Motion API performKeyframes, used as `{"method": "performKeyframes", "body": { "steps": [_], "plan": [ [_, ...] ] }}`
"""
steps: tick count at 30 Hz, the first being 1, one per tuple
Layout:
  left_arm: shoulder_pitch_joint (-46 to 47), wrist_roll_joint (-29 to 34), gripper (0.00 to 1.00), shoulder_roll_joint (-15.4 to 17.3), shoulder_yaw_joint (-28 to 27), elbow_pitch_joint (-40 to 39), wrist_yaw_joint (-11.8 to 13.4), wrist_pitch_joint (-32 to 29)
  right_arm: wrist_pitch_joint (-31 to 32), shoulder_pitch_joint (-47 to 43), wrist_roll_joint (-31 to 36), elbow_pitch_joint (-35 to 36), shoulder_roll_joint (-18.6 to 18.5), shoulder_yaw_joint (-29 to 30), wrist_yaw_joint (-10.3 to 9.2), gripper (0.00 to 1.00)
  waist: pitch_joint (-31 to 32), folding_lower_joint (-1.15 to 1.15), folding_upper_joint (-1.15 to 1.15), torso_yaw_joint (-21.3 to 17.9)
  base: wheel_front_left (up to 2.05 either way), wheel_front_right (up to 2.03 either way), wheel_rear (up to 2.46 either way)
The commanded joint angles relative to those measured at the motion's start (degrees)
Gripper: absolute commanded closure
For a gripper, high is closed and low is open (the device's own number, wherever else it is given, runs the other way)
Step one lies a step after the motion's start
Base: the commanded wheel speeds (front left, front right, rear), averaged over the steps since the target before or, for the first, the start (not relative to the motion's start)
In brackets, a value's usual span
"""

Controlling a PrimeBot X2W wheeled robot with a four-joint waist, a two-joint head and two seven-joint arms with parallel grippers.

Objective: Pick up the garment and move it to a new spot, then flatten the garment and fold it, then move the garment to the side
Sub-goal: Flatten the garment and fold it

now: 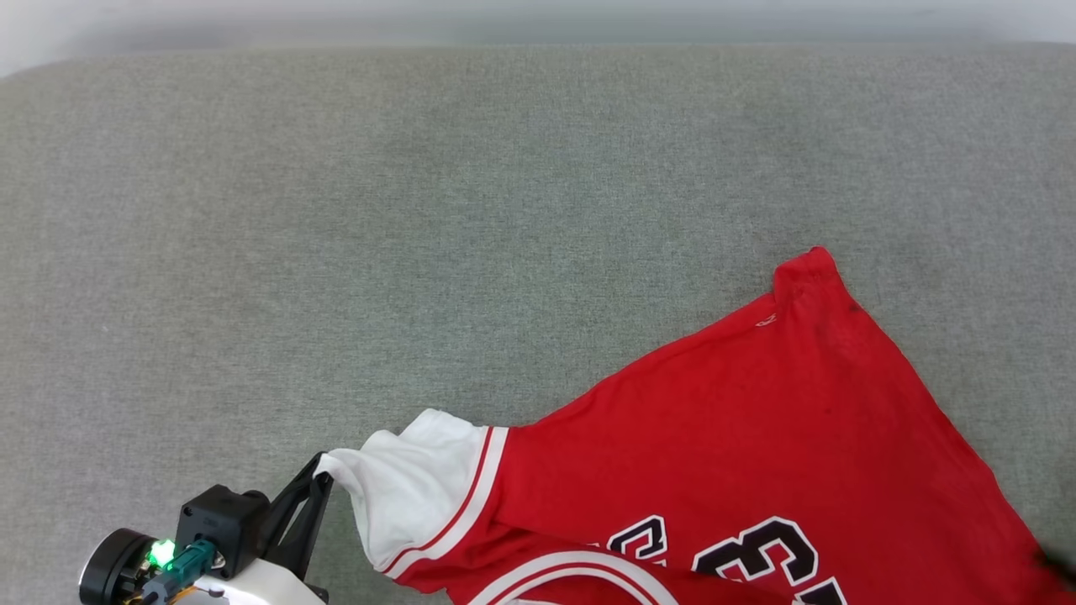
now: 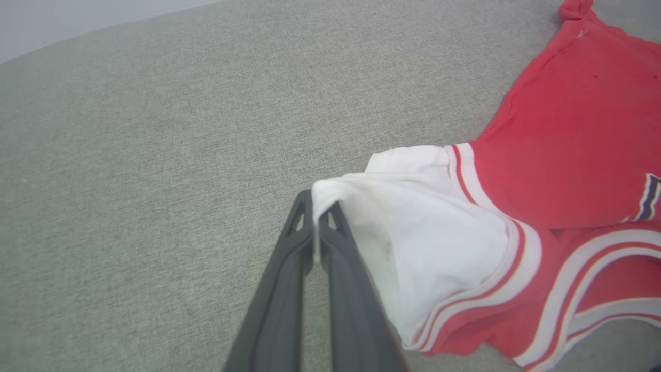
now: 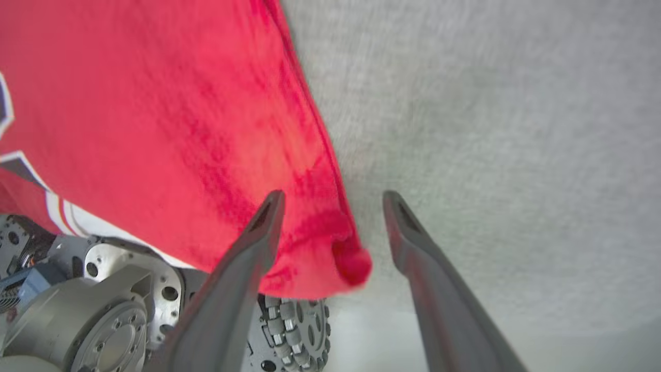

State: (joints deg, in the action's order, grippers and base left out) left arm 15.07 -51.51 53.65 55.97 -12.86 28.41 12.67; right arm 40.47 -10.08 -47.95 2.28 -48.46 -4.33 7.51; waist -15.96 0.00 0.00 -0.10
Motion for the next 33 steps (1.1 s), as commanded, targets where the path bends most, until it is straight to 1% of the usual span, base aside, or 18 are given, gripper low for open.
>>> {"method": "performKeyframes", "body": {
  "steps": [1, 4, 8, 11, 15, 17, 20, 23, 29, 33],
  "plan": [
    [0.4, 0.4, 1.0, -0.2, 0.1, 0.2, -0.1, -0.2, -0.2, 1.7, -0.3, 1.4, -1.1, 1.3, -0.04, 0.0, 0.2, 0.0, 0.0, 0.2, 0.0, 0.0, 0.0],
    [0.7, 0.5, 1.0, -0.6, 0.2, 0.1, -0.2, -0.1, 0.4, 5.2, -0.5, 5.1, -3.1, 4.4, -0.04, 0.0, 0.2, 0.0, 0.0, 0.7, 0.0, 0.0, 0.0],
    [1.8, 1.1, 1.0, -1.2, 0.4, 0.2, -0.6, -0.4, 3.4, 11.7, -0.5, 9.7, -6.2, 5.9, -0.04, 0.0, -0.6, 0.0, 0.0, 1.7, 0.0, 0.0, 0.0],
    [2.9, 1.7, 1.0, -1.5, 0.6, 0.4, -1.1, -0.7, 7.3, 18.1, -0.1, 12.0, -8.2, 3.9, -0.04, 0.0, -1.7, 0.0, 0.0, 2.7, 0.0, 0.0, 0.0],
    [4.6, 2.6, 1.0, -2.4, 0.8, 0.6, -1.9, -0.9, 13.5, 27.9, 0.8, 12.4, -9.1, -2.2, -0.04, 0.0, -3.6, 0.0, 0.0, 4.2, 0.0, 0.0, 0.0],
    [5.5, 3.1, 1.0, -3.0, 0.9, 0.8, -2.1, -1.0, 16.7, 33.1, 1.9, 11.4, -8.1, -6.3, -0.04, 0.0, -4.6, 0.0, 0.0, 4.9, 0.0, 0.0, 0.0],
    [6.5, 3.7, 1.0, -3.7, 1.1, 1.0, -2.5, -0.9, 20.7, 40.3, 3.8, 8.8, -5.6, -12.1, -0.04, 0.0, -6.3, 0.0, 0.0, 6.0, 0.0, 0.0, 0.0],
    [7.5, 4.3, 1.0, -4.4, 1.1, 1.2, -2.9, -0.9, 22.4, 46.4, 6.0, 5.1, -2.8, -16.9, -0.04, 0.0, -8.1, 0.0, 0.0, 7.1, 0.0, 0.0, 0.0],
    [9.0, 5.1, 1.0, -5.1, 0.9, 1.5, -3.2, -0.7, 21.3, 53.8, 7.9, -3.1, 2.0, -22.5, -0.04, 0.0, -11.4, 0.0, 0.0, 8.5, 0.0, 0.0, 0.0],
    [9.9, 5.5, 1.0, -5.9, 0.9, 2.0, -3.6, -0.5, 19.0, 54.5, 8.3, -8.0, 3.5, -25.0, -0.04, 0.0, -13.0, 0.0, 0.0, 9.3, 0.0, 0.0, 0.0]
  ]
}}
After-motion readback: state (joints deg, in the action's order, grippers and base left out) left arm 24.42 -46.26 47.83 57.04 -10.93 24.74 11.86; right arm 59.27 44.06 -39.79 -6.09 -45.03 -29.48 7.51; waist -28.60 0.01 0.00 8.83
